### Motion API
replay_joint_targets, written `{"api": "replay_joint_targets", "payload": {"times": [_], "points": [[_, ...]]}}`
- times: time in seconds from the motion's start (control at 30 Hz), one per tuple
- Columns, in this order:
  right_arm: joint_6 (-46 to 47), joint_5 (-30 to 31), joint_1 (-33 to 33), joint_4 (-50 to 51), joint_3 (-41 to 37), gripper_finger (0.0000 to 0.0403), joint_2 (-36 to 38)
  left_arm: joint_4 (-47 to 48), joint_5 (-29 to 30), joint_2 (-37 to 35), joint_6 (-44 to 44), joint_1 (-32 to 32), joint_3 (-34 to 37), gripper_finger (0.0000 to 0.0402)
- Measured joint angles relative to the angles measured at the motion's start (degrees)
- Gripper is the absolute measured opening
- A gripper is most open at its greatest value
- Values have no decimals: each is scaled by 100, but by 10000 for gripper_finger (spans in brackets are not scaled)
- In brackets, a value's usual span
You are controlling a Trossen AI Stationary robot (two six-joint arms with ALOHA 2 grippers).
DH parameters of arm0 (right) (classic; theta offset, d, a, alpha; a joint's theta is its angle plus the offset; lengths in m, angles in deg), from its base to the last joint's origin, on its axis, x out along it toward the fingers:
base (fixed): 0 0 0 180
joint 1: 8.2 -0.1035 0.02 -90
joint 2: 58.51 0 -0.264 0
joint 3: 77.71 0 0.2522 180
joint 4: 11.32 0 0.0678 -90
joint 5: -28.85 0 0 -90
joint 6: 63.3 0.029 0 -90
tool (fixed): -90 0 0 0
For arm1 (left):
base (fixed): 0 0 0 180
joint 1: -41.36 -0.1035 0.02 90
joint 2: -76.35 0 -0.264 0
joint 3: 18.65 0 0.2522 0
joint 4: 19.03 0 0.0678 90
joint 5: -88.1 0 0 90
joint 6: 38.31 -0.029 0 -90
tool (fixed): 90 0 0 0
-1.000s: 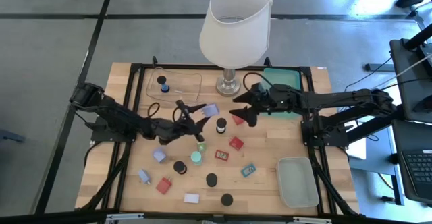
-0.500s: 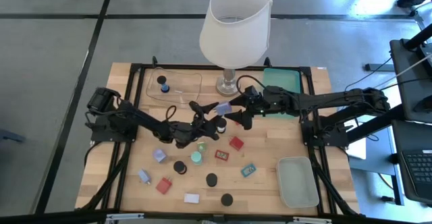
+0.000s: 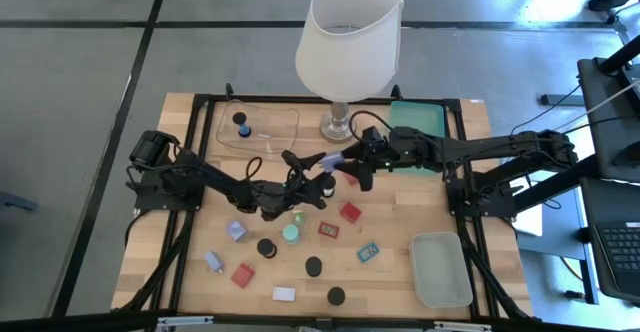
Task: Pick & Place Office items
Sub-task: Put the top purple charger adapter into the green bin
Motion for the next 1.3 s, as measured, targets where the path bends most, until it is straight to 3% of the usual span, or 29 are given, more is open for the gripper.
{"api": "replay_joint_targets", "payload": {"times": [0.17,0.5,0.73,0.87,1.13,1.3], "points": [[-85,11,0,2,0,119,2,-4,-100,-4,-3,-1,0,215],[-560,-29,-7,-51,0,120,0,-162,-113,-4,355,46,0,268],[-686,-3,161,266,13,120,113,-287,551,-4,311,223,2,281],[-802,120,320,923,-4,120,305,-340,1087,-49,314,386,1,280],[-1066,2117,503,2911,-1,120,903,-163,1472,-39,428,659,4,280],[-561,3354,577,4551,-2,120,1056,-146,1923,-39,423,742,4,283]]}}
